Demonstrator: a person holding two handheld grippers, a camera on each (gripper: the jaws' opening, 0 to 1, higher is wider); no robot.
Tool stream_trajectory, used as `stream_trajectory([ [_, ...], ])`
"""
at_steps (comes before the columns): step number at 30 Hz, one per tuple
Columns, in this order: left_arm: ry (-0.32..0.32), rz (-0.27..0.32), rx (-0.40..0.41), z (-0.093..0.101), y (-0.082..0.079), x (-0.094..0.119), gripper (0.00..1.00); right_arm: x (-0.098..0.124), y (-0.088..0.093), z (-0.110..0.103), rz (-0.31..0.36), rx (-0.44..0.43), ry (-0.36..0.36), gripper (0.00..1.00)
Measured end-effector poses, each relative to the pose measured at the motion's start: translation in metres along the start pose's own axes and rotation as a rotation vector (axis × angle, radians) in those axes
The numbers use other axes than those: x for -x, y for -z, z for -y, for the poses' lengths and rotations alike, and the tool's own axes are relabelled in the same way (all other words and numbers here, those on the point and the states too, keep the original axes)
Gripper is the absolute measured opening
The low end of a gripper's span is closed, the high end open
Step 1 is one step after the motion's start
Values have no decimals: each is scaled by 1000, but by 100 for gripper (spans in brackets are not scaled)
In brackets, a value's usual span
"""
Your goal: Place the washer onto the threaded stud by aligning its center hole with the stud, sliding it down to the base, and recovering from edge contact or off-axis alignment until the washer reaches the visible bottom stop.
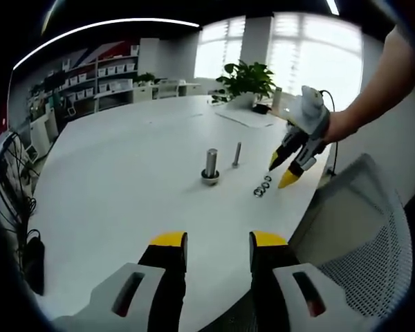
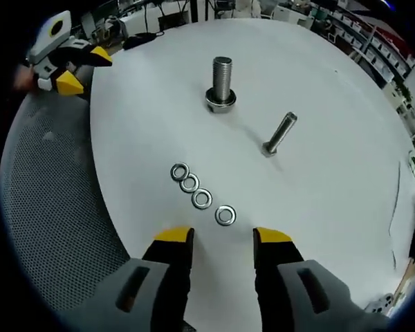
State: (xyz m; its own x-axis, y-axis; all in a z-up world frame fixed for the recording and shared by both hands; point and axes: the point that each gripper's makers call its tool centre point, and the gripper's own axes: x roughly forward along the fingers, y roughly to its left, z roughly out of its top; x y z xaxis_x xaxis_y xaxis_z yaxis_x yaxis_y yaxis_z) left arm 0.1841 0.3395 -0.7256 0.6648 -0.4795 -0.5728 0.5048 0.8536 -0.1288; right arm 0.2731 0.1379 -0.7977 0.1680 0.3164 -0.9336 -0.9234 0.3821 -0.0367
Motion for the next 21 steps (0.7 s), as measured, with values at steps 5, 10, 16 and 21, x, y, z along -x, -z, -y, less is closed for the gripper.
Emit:
stream_trajectory([
  [5, 7, -1, -15, 2, -1, -1, 34, -2, -3, -1, -14, 15, -37, 34],
  [10, 2, 5, -3, 0, -1, 0, 34, -3, -5, 0, -36, 63, -58, 34],
  [16, 7, 7, 1, 1, -2, 0, 34, -5, -9, 1, -46, 95, -69, 34],
  [21, 9, 4, 3, 1, -1, 0, 34, -7, -11, 1, -91, 166, -91, 33],
])
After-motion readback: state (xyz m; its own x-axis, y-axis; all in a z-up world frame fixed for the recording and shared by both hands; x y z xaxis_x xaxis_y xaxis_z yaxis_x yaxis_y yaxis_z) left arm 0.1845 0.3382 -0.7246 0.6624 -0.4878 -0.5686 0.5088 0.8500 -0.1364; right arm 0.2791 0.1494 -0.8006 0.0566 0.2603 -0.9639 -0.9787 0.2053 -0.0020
